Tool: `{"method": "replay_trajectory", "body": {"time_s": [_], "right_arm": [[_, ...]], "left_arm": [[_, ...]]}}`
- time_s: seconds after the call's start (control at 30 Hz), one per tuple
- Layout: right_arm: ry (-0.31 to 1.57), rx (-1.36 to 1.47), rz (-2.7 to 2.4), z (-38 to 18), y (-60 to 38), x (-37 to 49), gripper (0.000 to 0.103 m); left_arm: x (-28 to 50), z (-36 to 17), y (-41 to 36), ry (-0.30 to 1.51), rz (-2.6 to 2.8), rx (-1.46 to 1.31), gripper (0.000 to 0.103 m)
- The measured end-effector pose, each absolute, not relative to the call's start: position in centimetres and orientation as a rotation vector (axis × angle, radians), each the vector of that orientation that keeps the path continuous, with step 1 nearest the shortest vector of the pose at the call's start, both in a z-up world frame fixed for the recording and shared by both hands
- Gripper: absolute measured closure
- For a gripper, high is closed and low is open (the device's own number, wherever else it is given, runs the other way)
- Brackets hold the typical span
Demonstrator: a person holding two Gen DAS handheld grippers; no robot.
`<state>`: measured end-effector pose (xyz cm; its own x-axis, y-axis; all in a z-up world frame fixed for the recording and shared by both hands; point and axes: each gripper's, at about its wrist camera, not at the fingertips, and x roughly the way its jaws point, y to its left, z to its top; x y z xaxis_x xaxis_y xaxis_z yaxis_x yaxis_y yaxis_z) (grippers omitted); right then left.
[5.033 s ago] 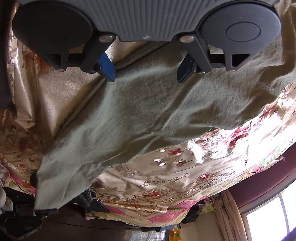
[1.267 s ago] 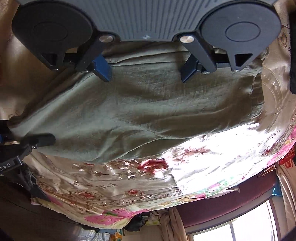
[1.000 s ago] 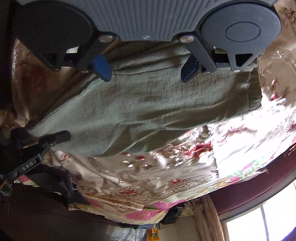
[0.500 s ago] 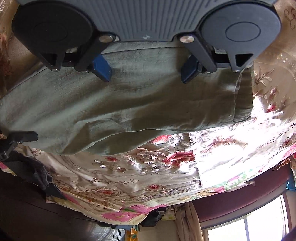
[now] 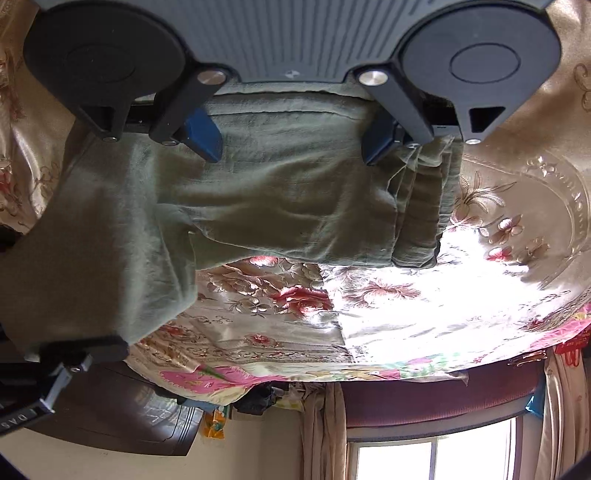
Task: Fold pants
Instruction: 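Grasp the end of the folded pants again with the right gripper, then fold the pants end over the stack with the right gripper and release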
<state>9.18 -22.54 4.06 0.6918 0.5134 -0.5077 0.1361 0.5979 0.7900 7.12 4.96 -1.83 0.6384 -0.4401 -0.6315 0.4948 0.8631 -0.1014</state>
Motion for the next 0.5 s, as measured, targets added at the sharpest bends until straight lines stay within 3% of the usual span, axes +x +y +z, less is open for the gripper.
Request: {"method": "replay_trajectory", "body": {"time_s": [0.27, 0.5], "right_arm": [[0.949, 0.367, 0.352, 4.1, -8.9, 12.8, 0.094], [1.034, 0.055, 0.429, 2.4, -2.1, 13.1, 0.092]], "left_arm": [[6.5, -0.7, 8.7, 0.731, -0.558, 0.012, 0.007], [5.5, -1.1, 10.1, 0.765, -0.560, -0.033, 0.007]]}}
